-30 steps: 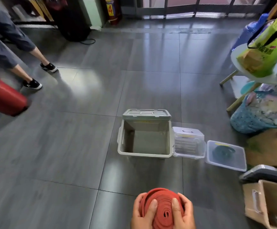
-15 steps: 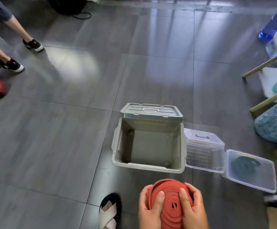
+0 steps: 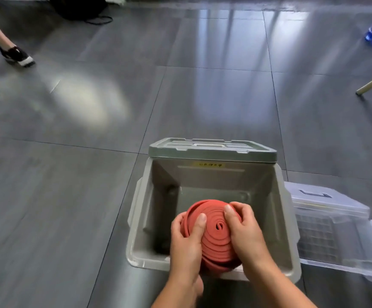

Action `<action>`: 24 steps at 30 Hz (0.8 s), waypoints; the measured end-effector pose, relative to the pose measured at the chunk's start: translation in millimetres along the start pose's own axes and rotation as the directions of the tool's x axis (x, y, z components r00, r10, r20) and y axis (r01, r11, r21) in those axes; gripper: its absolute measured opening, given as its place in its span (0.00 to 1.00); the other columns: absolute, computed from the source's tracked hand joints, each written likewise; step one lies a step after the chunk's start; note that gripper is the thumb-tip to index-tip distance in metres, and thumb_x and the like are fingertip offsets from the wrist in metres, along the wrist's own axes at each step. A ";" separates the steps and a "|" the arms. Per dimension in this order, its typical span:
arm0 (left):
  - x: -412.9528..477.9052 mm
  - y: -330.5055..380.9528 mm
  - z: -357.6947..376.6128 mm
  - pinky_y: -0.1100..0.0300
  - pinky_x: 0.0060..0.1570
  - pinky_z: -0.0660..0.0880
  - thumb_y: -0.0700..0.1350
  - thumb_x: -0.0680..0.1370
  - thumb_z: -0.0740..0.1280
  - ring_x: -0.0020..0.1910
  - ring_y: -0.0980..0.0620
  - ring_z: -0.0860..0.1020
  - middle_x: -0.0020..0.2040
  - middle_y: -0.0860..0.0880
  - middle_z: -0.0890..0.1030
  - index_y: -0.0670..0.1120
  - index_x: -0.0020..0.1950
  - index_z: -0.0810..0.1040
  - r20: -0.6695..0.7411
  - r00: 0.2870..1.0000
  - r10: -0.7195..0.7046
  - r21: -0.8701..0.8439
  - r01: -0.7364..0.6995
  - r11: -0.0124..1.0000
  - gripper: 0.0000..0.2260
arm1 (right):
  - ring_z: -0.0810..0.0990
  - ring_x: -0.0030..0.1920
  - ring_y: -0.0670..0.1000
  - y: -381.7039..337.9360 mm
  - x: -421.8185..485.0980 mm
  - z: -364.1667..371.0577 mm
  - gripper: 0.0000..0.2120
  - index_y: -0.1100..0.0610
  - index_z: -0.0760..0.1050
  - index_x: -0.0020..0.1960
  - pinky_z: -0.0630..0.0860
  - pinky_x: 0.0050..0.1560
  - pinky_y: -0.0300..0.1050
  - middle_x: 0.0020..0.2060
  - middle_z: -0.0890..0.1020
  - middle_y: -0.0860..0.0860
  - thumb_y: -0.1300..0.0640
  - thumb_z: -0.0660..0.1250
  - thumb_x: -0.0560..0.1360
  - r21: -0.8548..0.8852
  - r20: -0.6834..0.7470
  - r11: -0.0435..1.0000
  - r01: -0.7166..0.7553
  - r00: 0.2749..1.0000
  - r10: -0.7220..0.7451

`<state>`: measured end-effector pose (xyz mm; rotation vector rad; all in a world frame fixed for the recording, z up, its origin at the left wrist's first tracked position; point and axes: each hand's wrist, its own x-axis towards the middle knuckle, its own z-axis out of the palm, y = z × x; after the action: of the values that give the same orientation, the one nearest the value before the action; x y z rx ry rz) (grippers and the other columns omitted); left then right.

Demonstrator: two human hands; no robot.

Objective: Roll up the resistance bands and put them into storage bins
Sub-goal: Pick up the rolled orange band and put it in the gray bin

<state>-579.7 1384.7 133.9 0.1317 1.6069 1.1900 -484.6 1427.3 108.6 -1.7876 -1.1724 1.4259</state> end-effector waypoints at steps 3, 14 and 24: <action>45.9 -12.8 13.8 0.51 0.49 0.77 0.44 0.73 0.70 0.52 0.45 0.78 0.53 0.44 0.78 0.50 0.58 0.69 0.060 0.996 -0.062 0.002 0.062 0.998 0.16 | 0.76 0.54 0.51 15.9 46.2 7.1 0.14 0.58 0.70 0.59 0.72 0.56 0.47 0.53 0.77 0.54 0.52 0.60 0.78 -0.007 0.018 1.000 -0.021 1.000 0.021; 152.7 -52.3 36.5 0.36 0.43 0.77 0.44 0.68 0.76 0.54 0.33 0.77 0.60 0.34 0.73 0.41 0.68 0.61 -0.021 0.969 -0.246 -0.121 0.242 0.963 0.35 | 0.76 0.57 0.61 58.3 147.3 38.4 0.22 0.66 0.67 0.63 0.73 0.60 0.53 0.58 0.76 0.62 0.50 0.60 0.78 -0.094 0.041 0.992 -0.079 0.996 0.083; 227.2 -59.5 -4.6 0.38 0.49 0.71 0.40 0.72 0.70 0.52 0.39 0.77 0.60 0.34 0.76 0.34 0.64 0.71 -0.021 0.937 -0.349 -0.150 0.342 0.928 0.22 | 0.75 0.60 0.57 93.4 166.4 104.9 0.28 0.61 0.61 0.66 0.71 0.63 0.51 0.62 0.73 0.59 0.51 0.68 0.73 -0.074 0.212 0.994 -0.077 0.973 0.091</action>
<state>-649.6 1492.0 -63.1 -0.2665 1.5025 1.0323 -550.2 1522.4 -76.1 -1.7803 -1.2772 1.6829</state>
